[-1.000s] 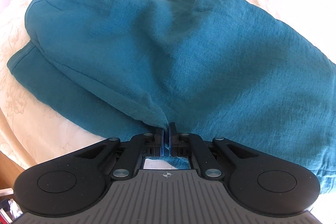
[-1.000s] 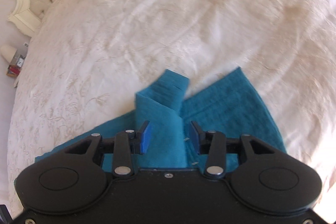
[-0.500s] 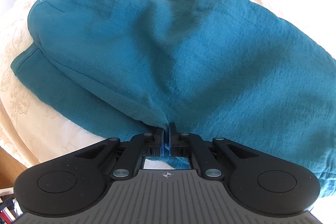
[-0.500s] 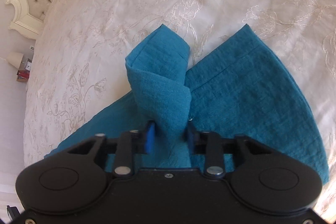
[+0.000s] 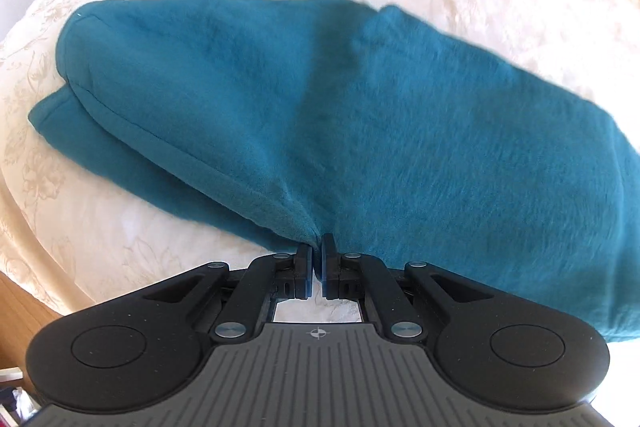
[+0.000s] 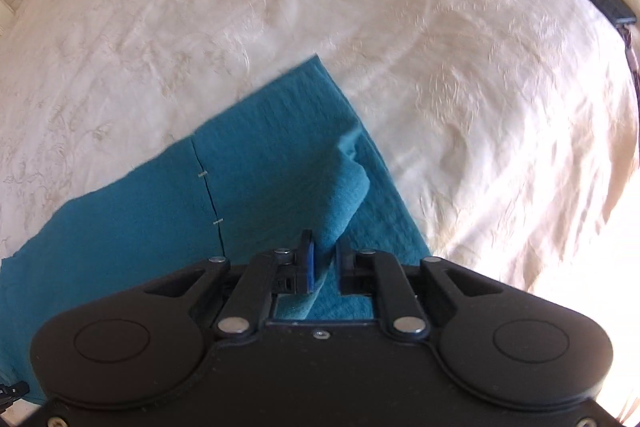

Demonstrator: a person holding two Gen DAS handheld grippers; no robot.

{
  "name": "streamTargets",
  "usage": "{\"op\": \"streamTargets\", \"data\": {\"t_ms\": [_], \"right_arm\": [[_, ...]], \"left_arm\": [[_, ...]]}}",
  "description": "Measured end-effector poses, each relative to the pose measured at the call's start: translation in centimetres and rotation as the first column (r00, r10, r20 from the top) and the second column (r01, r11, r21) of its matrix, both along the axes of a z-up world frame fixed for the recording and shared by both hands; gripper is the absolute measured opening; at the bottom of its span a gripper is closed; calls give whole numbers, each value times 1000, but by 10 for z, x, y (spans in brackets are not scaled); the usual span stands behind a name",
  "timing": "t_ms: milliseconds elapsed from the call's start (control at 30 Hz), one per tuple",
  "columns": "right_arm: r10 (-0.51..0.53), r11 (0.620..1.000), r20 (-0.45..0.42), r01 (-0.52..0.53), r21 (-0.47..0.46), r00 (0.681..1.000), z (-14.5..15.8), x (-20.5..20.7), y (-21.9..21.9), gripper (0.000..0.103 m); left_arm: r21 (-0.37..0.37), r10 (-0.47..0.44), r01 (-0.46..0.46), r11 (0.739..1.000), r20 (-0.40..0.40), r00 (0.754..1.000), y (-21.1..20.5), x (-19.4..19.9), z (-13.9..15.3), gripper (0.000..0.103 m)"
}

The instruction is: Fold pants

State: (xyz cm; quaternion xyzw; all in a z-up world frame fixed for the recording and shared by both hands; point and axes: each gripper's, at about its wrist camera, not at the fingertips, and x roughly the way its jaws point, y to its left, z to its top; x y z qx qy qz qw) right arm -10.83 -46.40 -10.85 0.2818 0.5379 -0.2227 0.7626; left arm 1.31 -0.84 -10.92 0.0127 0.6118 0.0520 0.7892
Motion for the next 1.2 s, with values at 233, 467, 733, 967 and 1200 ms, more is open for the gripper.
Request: {"op": "streamTargets", "data": {"t_ms": [233, 467, 733, 967, 1200], "right_arm": [[-31, 999, -20, 31, -12, 999, -2, -4, -8, 49], [-56, 991, 32, 60, -117, 998, 26, -18, -28, 50], [68, 993, 100, -58, -100, 993, 13, 30, -42, 49], [193, 974, 96, -179, -138, 976, 1, 78, -50, 49], [299, 951, 49, -293, -103, 953, -15, 96, -50, 25]], "left_arm": [[23, -19, 20, 1000, -4, 1000, -4, 12, -10, 6], [-8, 0, 0, 1000, 11, 1000, 4, 7, -4, 7], [-3, 4, -4, 1000, 26, 1000, 6, 5, -3, 7], [4, 27, -28, 1000, 24, 999, 2, 1, -2, 7], [11, 52, -53, 999, 12, 999, 2, -2, -6, 7]]}}
